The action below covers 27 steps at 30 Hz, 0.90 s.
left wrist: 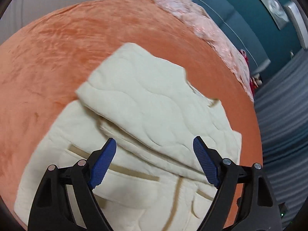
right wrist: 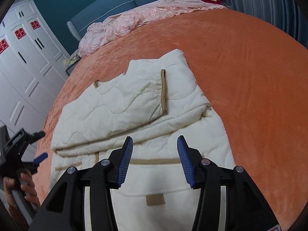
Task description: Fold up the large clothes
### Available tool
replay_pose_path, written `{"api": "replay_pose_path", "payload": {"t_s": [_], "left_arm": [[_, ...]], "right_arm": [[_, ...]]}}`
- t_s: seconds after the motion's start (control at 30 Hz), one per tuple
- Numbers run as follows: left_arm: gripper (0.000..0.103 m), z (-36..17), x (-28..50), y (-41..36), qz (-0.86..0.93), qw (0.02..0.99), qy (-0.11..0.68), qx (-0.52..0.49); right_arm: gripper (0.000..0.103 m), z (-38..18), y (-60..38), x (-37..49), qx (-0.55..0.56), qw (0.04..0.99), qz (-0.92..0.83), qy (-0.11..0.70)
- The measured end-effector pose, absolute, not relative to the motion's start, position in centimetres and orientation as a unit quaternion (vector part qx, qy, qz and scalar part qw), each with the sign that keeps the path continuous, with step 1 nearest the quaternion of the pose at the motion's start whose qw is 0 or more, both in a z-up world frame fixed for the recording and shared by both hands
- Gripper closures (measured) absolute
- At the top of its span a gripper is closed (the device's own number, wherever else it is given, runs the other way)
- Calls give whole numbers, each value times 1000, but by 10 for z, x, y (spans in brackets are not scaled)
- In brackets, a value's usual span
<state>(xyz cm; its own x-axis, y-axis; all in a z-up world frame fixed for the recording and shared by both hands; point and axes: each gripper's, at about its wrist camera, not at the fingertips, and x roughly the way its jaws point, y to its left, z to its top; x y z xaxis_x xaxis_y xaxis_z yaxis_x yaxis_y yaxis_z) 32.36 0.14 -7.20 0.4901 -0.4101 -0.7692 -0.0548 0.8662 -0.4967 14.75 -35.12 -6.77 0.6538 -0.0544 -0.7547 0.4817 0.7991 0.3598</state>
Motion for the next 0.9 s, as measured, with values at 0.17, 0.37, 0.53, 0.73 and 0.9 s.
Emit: {"api": "replay_pose_path", "payload": {"t_s": [0.17,0.37,0.53,0.73,0.9], "left_arm": [[28,-109,353,63,-55,796,511,-320],[35,-138,367,84,-62,744,518,-417],[65,-138,382,84,-53,746,528,-403],[89,-113,383,76,-60,792,506,-336],[91,-133,372,47,-24,825,520,-222]], "right_arm": [[55,-80,-370,191,299,860,-158,381],[51,-113,-387,223,347,827,-175,406],[90,-76,-377,240,306,863,-125,381],[94,3,-362,218,212,923,-126,295],[96,-87,-371,224,172,872,-182,420]]}}
